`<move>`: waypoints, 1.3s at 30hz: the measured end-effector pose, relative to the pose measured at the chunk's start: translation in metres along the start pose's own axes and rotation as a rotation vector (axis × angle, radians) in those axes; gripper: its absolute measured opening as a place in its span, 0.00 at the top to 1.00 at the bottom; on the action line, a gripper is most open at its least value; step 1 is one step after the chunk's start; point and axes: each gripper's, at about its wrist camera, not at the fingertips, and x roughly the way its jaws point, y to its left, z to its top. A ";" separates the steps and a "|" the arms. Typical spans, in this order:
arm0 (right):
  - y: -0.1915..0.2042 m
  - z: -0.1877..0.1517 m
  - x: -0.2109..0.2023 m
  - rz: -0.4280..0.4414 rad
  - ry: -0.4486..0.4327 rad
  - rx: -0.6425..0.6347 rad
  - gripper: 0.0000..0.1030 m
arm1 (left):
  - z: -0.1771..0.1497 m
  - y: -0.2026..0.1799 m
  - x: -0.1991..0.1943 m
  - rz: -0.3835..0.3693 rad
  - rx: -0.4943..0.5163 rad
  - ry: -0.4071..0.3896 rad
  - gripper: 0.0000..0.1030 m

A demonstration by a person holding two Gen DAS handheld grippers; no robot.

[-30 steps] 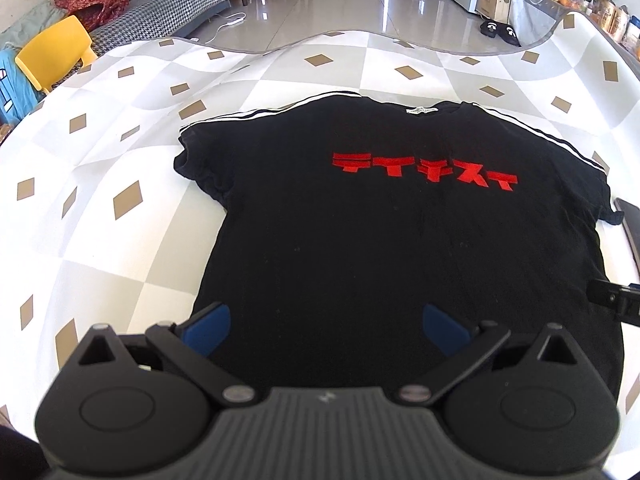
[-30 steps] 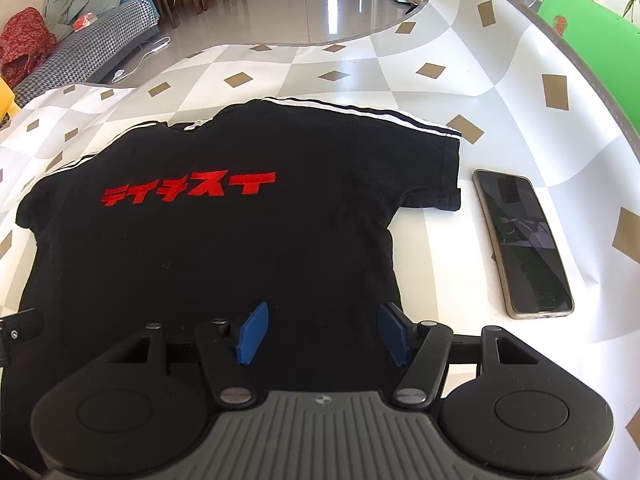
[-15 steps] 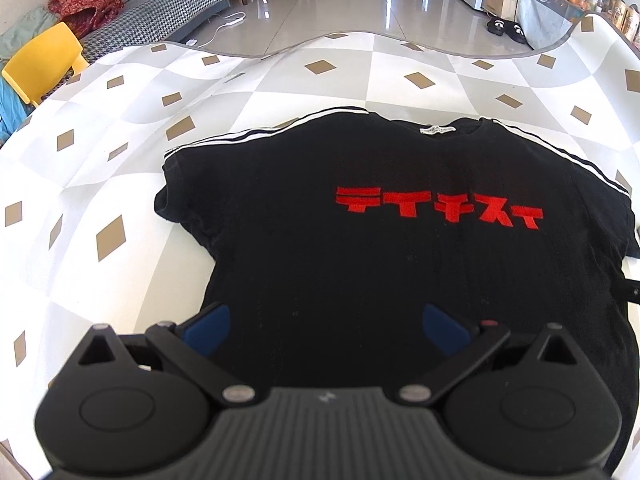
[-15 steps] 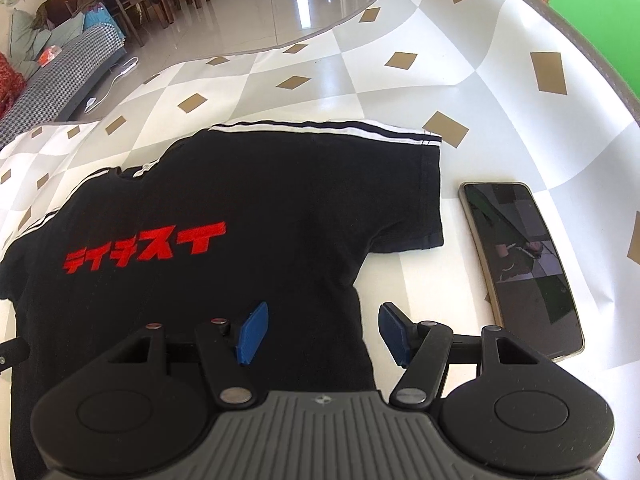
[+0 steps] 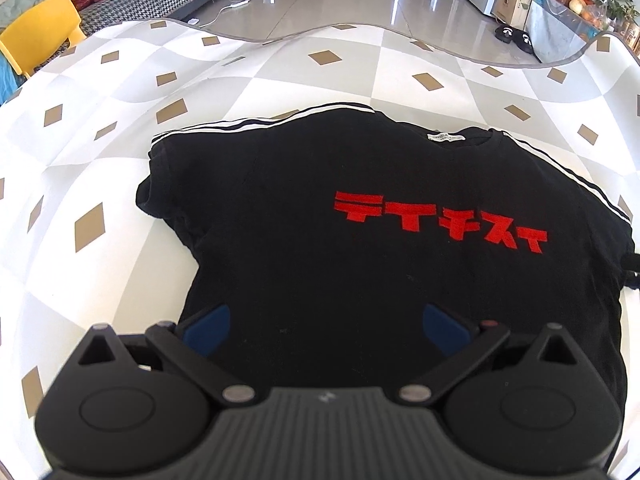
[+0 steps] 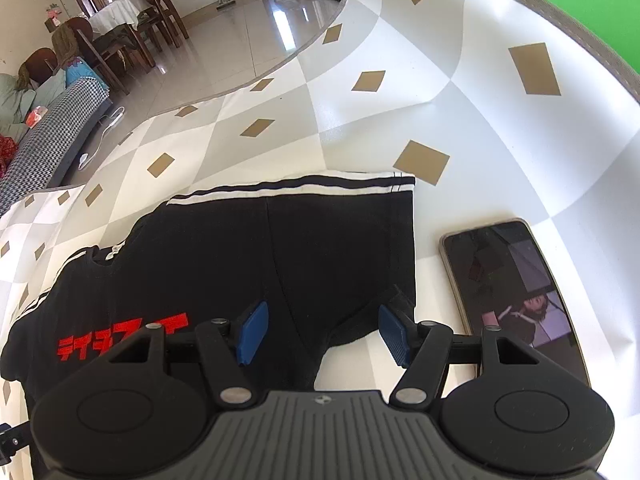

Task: Fold clothes
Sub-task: 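Lower the right tool onto the shirt side beside the phone and close, then lift the gripped shirt side and fold it over the shirt body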

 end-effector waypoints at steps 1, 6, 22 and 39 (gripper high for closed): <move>-0.002 0.002 0.002 -0.004 -0.004 0.002 0.41 | 0.000 -0.001 0.000 0.001 0.002 -0.003 0.00; -0.013 0.012 0.016 -0.024 -0.024 0.017 0.41 | 0.003 -0.004 0.003 0.021 0.000 -0.005 0.00; -0.024 0.024 0.045 -0.098 -0.085 -0.031 0.41 | 0.004 -0.011 0.015 -0.001 0.000 0.042 0.00; -0.018 0.026 0.039 -0.113 -0.143 -0.049 0.94 | 0.003 -0.009 0.019 0.011 -0.008 0.060 0.00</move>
